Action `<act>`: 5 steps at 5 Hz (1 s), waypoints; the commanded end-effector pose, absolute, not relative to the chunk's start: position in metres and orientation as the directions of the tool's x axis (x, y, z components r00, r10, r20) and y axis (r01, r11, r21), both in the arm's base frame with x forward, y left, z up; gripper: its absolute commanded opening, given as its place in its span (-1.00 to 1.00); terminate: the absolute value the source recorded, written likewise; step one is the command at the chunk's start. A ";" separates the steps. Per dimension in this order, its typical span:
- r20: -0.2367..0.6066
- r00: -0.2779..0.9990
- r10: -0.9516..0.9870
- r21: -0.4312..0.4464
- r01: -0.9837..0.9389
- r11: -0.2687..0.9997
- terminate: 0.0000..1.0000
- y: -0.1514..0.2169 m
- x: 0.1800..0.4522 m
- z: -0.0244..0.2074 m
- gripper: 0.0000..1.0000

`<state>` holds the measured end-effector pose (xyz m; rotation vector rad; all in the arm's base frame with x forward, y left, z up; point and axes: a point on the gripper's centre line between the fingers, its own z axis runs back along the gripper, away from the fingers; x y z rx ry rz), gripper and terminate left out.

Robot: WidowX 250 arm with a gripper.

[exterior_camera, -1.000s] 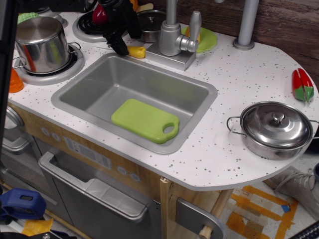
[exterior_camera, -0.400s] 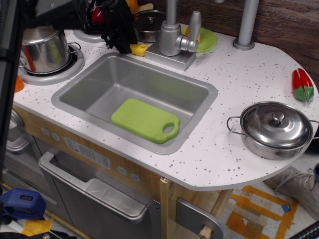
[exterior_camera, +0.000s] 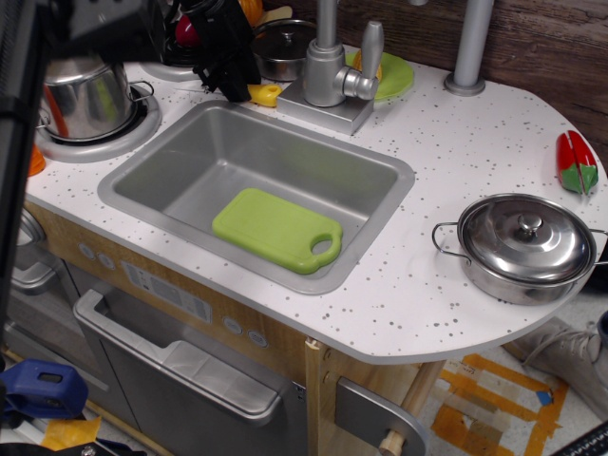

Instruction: Put knife on cutting board

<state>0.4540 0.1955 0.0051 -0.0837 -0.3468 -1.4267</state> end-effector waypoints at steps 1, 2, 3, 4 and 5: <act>0.184 0.171 -0.968 0.256 0.942 0.215 -1.00 0.183 0.435 0.081 -1.00; 0.157 0.208 -0.965 0.281 0.928 0.246 -1.00 0.168 0.423 0.094 -1.00; 0.202 0.267 -0.942 0.250 0.916 0.313 -1.00 0.156 0.408 0.085 -1.00; 0.241 0.299 -0.923 0.250 0.900 0.357 -1.00 0.147 0.394 0.059 -1.00; 0.303 0.310 -0.901 0.239 0.891 0.387 -1.00 0.142 0.386 0.037 -1.00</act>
